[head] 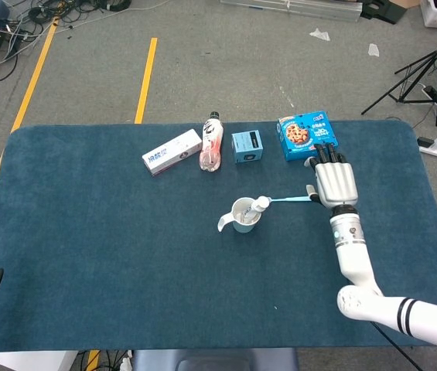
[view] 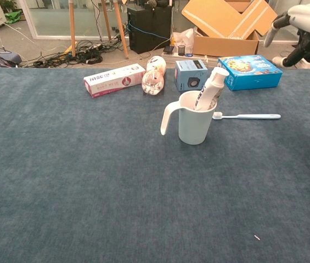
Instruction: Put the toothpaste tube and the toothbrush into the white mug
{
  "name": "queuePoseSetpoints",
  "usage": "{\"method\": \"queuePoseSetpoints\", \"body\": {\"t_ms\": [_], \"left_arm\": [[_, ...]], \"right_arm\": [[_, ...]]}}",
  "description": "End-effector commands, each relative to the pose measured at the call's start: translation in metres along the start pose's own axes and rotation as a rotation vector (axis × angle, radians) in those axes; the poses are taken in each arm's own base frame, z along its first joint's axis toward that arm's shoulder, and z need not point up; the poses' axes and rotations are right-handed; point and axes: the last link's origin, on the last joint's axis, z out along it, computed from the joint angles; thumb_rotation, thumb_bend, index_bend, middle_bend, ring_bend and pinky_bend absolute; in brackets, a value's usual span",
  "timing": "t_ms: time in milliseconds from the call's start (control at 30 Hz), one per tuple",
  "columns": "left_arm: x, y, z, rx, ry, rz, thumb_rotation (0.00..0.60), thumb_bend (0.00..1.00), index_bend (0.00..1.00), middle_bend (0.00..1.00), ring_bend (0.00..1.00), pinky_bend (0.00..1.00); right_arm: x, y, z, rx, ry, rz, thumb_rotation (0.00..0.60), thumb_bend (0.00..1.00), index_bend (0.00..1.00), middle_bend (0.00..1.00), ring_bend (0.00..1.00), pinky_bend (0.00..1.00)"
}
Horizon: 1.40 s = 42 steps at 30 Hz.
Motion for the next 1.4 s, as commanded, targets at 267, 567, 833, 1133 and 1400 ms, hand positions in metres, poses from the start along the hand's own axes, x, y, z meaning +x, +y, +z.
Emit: {"method": "queuePoseSetpoints", "body": {"t_ms": [267,567,833,1133,1400], "left_arm": [[0.001,-0.002,0.000,0.003,0.000,-0.011,0.600,0.29,0.39,0.44,0.45,0.45],[0.003,-0.003,0.000,0.004,0.002,-0.020,0.600,0.29,0.39,0.44,0.45,0.45],[0.004,-0.003,0.000,0.003,0.003,-0.026,0.600,0.29,0.39,0.44,0.45,0.45],[0.004,-0.003,0.000,0.004,0.001,-0.028,0.600,0.29,0.39,0.44,0.45,0.45],[0.005,-0.004,0.000,0.007,-0.001,-0.029,0.600,0.29,0.39,0.44,0.45,0.45]], "right_arm": [[-0.050,-0.011,0.023,-0.015,-0.121,-0.053,0.600,0.28,0.41,0.10,0.00,0.21],[-0.070,-0.025,0.037,-0.006,-0.158,-0.078,0.600,0.28,0.42,0.10,0.00,0.21],[-0.087,-0.029,0.044,-0.012,-0.192,-0.090,0.600,0.28,0.43,0.09,0.00,0.21],[-0.100,-0.028,0.049,-0.020,-0.217,-0.092,0.600,0.28,0.46,0.09,0.00,0.21],[-0.106,-0.029,0.051,-0.020,-0.229,-0.092,0.600,0.28,0.47,0.09,0.00,0.21]]}}
